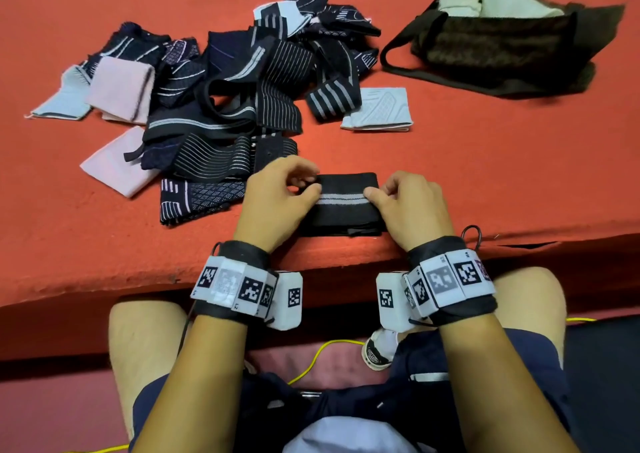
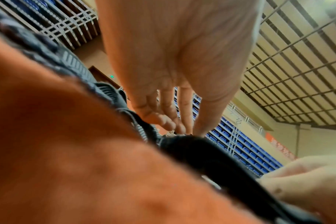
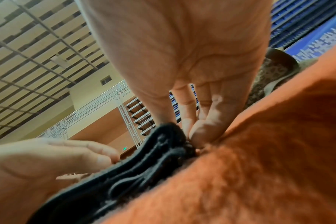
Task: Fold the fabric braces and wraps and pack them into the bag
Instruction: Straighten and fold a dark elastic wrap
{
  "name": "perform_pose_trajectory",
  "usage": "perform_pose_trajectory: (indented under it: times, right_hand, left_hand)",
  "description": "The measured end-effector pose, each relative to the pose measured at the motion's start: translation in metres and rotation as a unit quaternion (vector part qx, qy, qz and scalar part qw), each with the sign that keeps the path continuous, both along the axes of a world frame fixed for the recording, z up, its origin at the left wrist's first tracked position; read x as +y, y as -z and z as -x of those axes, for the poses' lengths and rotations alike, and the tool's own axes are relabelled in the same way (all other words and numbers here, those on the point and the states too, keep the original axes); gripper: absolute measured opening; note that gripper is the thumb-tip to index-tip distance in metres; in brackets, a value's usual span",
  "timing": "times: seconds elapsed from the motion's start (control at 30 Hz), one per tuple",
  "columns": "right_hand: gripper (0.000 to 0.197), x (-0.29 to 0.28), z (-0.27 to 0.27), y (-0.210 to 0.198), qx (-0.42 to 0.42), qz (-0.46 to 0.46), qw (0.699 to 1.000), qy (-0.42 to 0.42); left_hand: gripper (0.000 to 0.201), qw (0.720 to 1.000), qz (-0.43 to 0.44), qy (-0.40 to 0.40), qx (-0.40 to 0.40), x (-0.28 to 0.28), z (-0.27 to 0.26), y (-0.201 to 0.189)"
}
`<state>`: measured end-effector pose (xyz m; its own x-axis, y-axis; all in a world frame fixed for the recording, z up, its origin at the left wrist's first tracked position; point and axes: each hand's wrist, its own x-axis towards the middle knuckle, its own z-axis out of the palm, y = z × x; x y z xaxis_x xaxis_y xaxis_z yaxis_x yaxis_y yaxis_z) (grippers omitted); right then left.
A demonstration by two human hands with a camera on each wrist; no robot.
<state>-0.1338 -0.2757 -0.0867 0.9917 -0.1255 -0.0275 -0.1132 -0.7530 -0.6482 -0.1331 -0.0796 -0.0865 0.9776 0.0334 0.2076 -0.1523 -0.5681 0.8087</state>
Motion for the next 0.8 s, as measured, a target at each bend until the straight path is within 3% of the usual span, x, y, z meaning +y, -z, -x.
perform_pose_trajectory:
  times: [0.17, 0.37, 0.47, 0.57, 0.8]
  right_hand:
    - [0.026, 0.006, 0.001, -0.003, -0.016, 0.052, 0.998, -0.02]
    - [0.024, 0.008, 0.003, -0.007, -0.013, 0.057, 0.998, -0.027]
    - [0.022, 0.002, -0.003, -0.014, -0.005, -0.004, 1.0, -0.001]
    - [0.015, -0.006, -0.014, -0.022, -0.015, -0.002, 1.0, 0.02]
    - [0.026, -0.009, -0.017, -0.018, 0.048, 0.044, 0.998, 0.003]
  left_hand:
    - [0.03, 0.996, -0.04, -0.033, 0.069, 0.011, 0.0, 0.013]
    - [0.037, 0.991, -0.112, -0.028, 0.067, 0.009, -0.006, 0.006]
    - [0.035, 0.996, -0.06, -0.039, 0.058, 0.002, -0.011, 0.0]
    - [0.031, 0.998, -0.012, -0.051, 0.047, -0.01, -0.022, -0.007]
    - [0.034, 0.991, -0.046, -0.024, 0.123, -0.01, -0.035, -0.01]
